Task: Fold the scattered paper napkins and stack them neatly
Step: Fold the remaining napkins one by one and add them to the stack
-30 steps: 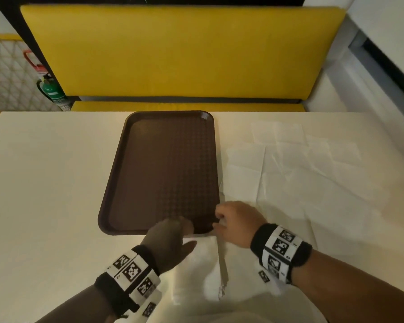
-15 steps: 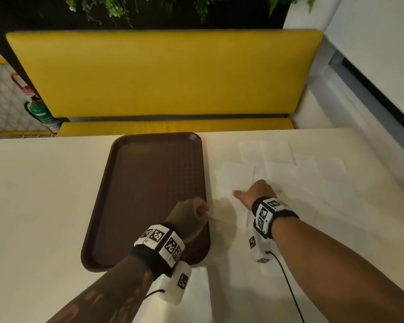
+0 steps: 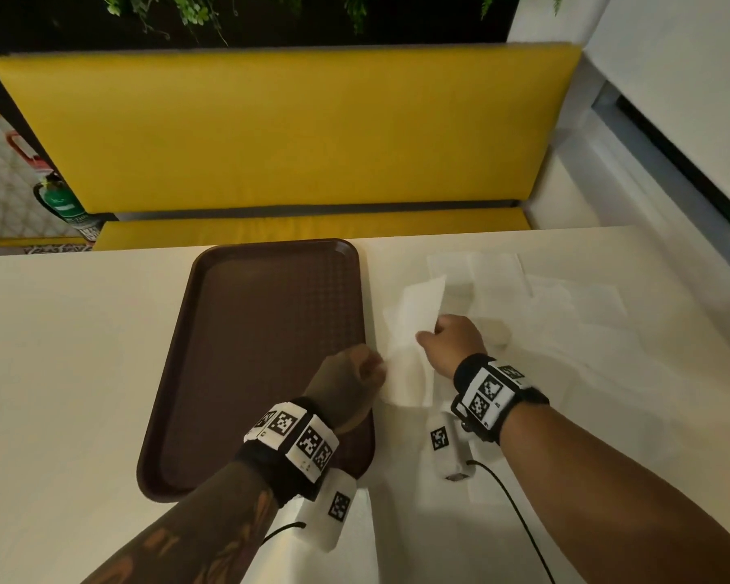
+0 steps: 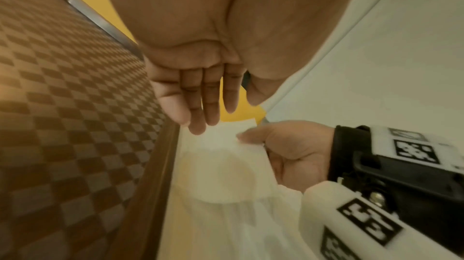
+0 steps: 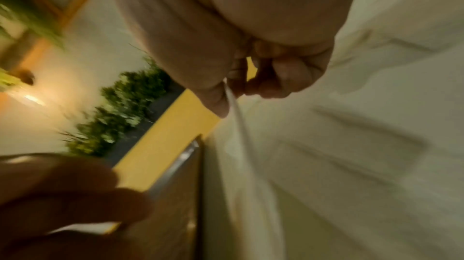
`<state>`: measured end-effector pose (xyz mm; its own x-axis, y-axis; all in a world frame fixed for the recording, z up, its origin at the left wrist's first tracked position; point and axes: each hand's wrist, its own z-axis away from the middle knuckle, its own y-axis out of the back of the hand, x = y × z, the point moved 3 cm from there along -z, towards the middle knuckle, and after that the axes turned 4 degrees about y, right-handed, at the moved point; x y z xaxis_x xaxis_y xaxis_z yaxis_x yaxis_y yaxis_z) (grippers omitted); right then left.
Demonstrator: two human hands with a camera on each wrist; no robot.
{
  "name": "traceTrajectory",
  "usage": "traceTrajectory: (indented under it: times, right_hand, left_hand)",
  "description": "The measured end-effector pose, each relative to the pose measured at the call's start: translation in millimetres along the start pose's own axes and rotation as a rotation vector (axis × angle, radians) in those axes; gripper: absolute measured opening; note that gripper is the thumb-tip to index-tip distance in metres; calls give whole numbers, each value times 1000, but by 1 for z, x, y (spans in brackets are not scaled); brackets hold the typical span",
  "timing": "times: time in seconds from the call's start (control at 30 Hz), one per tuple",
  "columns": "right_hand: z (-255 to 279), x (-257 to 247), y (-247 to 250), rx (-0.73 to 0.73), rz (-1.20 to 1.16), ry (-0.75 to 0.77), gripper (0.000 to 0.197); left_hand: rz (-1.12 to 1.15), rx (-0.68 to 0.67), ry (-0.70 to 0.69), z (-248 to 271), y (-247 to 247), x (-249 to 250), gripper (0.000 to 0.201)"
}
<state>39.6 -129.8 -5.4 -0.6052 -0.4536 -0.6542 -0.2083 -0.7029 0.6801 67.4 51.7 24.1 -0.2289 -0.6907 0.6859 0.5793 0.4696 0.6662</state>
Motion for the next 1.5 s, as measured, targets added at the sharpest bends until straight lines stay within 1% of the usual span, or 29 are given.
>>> traceTrajectory:
  times: [0.03,0.07,0.13,0.17,0.27,0.3,0.37,0.43,0.47,0.53,0.57,0.6,0.63,0.67,0.7,0.77,0.8,0.87,0.93,1.03,1.07,1.17,1.2,1.27,1.33,1.37,1.4,1.47,1.5]
  right_hand:
    - [8,-7,3,18,-39,55,24]
    - [20,-17,7,30,-50,121,27]
    - [44,-37,11,30,35,273,33]
    - [55,-44,11,25,79,340,30]
    - [76,-56,9,-33,69,484,9]
    - [80,-58,9,-66,44,520,7]
    - [86,-61,11,-134,2,570,11]
    - [92,-60,19,-148,-22,610,12]
    - [94,-57,25,-125,-43,619,12]
    - [93,-48,40,3,-118,581,12]
    - [90,-41,49,81,-153,522,12]
    - [86,-34,56,125,-181,439,13]
    - [83,-28,59,110,-205,340,18]
    - [81,-24,59,35,-236,249,25]
    - [80,-21,56,-74,-279,184,31]
    - [82,-19,47,-263,-428,141,31]
    - [83,-19,44,-313,-514,154,28]
    - [83,-20,40,-343,-630,201,24]
    - [83,-22,39,-326,-651,247,22]
    - [85,-22,38,-269,-631,281,20]
    - [85,-22,39,-244,-636,285,20]
    - [85,-23,43,-191,-651,318,17]
    - [85,-24,44,-186,-645,335,16]
    - [85,-26,46,-194,-648,377,22]
    - [85,-29,50,-193,-649,422,32]
    - [85,-30,52,-195,-645,448,32]
    - [86,-31,54,-200,-643,473,30]
    - [85,-32,56,-206,-650,501,27]
    - [84,-31,56,-208,-657,502,27]
  left_hand:
    - [49,-11,1,-1,0,4,23]
    - [155,-26,17,-1,-1,6,27]
    - [444,-61,58,-2,0,12,33]
    - [538,-97,69,-1,0,17,34]
    - [695,-189,92,2,2,23,35]
    - [766,-189,106,5,4,25,34]
    - [862,-161,129,7,8,23,33]
    - [909,-153,138,8,10,18,27]
    - [926,-152,144,10,13,15,24]
    - [930,-123,154,12,17,9,21]
    - [924,-110,156,13,18,6,19]
    - [924,-109,157,15,19,4,18]
    - [944,-119,152,17,20,4,18]
    - [968,-135,145,19,21,4,19]
    - [991,-149,131,21,22,5,20]
    - [1001,-174,99,23,23,8,21]
    - [996,-190,83,25,24,10,21]
    - [983,-226,59,25,27,12,24]
    - [942,-247,28,24,28,12,29]
    - [858,-237,-11,23,33,9,49]
    - [849,-219,-12,22,35,8,47]
    - [853,-118,-10,21,38,3,16]
    - [872,-96,-22,21,38,2,13]
    - [919,-95,-40,23,38,4,16]
    - [953,-119,-18,24,38,6,11]
    - [970,-129,-16,24,39,6,8]
    - [984,-132,-31,24,39,5,13]
    - [998,-139,-57,23,39,3,30]
    - [1001,-135,-54,23,39,3,33]
